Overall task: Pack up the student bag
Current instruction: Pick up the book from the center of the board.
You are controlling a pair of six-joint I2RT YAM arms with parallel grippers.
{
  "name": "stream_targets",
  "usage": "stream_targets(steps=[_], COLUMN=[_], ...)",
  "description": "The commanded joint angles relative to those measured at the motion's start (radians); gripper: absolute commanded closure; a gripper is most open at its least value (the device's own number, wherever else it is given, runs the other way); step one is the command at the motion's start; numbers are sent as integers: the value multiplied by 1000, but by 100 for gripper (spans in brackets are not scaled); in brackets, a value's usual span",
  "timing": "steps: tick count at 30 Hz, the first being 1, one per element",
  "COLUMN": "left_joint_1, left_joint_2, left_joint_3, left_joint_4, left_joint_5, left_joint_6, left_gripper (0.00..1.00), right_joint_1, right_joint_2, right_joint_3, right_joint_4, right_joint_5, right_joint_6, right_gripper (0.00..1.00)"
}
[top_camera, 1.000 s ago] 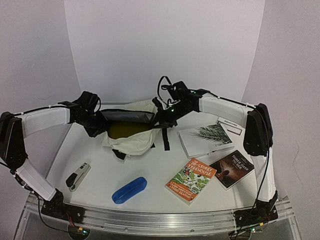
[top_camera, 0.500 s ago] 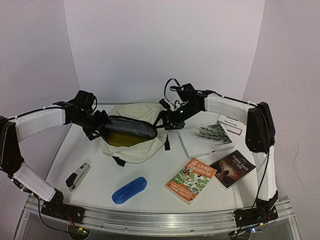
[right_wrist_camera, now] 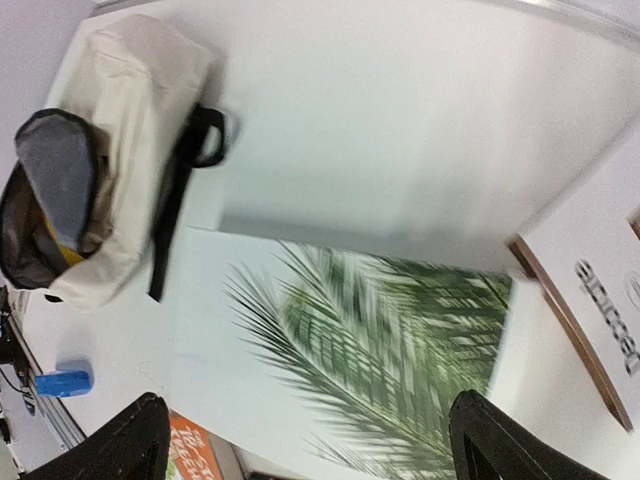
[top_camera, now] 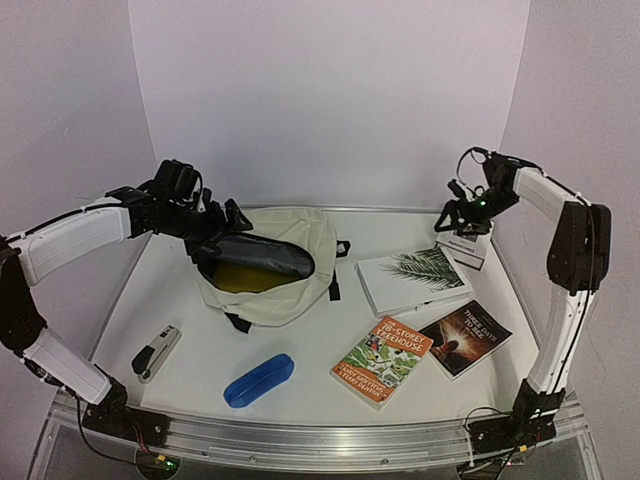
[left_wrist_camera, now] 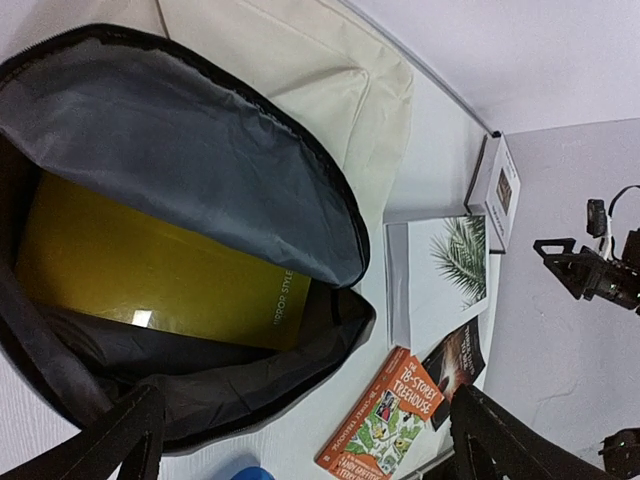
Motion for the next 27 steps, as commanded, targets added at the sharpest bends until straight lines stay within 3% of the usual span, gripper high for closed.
stream_targets(steps=[1, 6, 12, 27], left_joint_1=[-26, -49, -69, -72], left_joint_2=[40, 76, 113, 104], left_joint_3=[65, 98, 148, 133], left_joint_4=[32, 49, 27, 34], left_joint_5=[17, 19, 13, -25], left_joint_6=[34, 44, 54, 30], left_gripper=[1, 1, 1, 1], right_joint_1=[-105, -152, -152, -150], right_joint_2=[43, 103, 171, 277], right_joint_3=[-27, -67, -69, -30], right_joint_4=[-145, -145, -113, -191], right_joint_5=[80, 133, 130, -100], right_joint_6=[-189, -288, -298, -269], right_gripper=[8, 15, 19, 56])
